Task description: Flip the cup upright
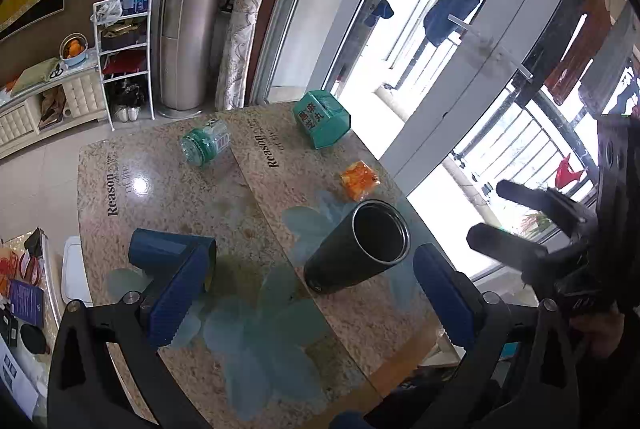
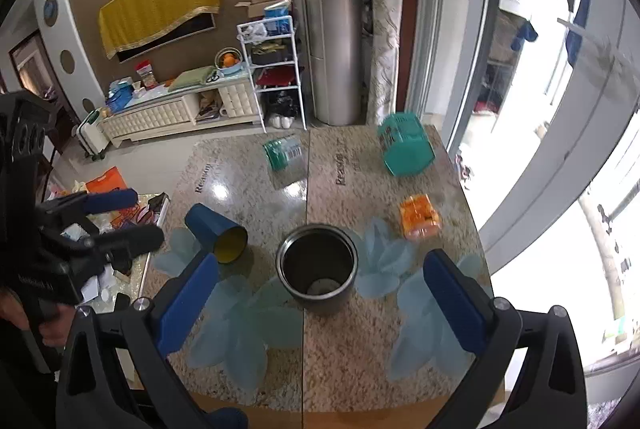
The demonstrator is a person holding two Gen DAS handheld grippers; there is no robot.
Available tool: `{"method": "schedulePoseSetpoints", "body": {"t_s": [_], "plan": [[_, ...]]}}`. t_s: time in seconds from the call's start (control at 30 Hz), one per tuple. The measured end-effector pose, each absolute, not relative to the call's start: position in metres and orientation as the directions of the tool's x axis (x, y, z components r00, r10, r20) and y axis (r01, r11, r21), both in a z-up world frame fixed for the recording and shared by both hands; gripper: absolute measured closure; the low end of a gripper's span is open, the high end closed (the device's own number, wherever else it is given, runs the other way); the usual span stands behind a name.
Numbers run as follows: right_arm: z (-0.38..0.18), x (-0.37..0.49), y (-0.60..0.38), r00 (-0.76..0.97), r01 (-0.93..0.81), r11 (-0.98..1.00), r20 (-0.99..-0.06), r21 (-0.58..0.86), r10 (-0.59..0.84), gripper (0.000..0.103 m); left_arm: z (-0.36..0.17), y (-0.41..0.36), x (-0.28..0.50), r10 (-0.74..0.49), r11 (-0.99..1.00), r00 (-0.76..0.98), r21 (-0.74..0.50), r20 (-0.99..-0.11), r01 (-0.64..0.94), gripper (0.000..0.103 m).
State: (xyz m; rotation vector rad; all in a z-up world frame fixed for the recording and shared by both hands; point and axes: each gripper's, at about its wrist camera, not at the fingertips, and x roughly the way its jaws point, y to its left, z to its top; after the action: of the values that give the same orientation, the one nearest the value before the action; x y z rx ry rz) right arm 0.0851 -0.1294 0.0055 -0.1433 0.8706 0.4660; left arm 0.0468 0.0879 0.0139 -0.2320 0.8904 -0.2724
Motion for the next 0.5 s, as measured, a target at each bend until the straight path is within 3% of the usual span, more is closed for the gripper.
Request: {"method": "schedulePoseSetpoints", "body": {"t_s": [0.5], "plan": [[0.0008,0.0865,-0.1237,0.53,-0.462,0.884,-0.778,0.07,0.339,0.0,0.0083,0.083,0.0408,-0.302,0.948,0.587,-0.3,-0.751,0.104,0.0]]}}
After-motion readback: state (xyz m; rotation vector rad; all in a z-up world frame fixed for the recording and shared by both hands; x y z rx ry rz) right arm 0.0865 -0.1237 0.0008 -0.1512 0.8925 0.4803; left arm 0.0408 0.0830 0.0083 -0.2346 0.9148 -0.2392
